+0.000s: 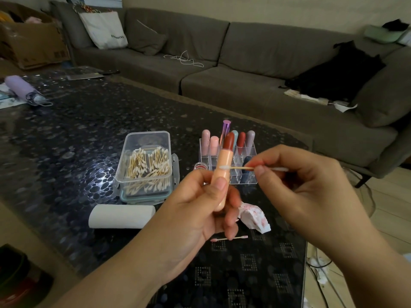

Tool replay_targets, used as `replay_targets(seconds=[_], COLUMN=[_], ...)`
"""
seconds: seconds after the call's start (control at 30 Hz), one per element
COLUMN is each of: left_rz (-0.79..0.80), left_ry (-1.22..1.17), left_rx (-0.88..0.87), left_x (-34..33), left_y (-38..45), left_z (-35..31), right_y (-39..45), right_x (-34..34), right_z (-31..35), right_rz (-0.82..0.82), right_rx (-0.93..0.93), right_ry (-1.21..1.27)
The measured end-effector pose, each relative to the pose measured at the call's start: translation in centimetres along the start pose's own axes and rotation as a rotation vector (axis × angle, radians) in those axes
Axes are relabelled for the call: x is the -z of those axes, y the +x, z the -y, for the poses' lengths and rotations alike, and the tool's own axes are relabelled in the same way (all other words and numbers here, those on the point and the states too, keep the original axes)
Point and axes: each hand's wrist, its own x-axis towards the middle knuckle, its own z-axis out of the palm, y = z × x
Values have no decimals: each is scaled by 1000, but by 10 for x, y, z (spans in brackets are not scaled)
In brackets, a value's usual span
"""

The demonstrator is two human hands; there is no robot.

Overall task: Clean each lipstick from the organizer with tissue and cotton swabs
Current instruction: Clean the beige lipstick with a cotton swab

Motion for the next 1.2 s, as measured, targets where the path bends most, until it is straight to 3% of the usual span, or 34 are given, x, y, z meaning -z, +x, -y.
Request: replay_targets(seconds=[0.47, 0.83, 1.2], left_rz=[-54, -104, -185], left_ry=[-153, -14, 116], left_rx=[-4, -17, -55], left_x=[4, 1, -2], left_y=[3, 2, 4], left_z=[-1, -4, -4], right_y=[1, 0, 1], right_x=[1, 2, 1], right_z=[-1, -1, 0], right_rz=[-46, 26, -41], right_rx=[-23, -34, -24], right_ry=[1, 29, -2])
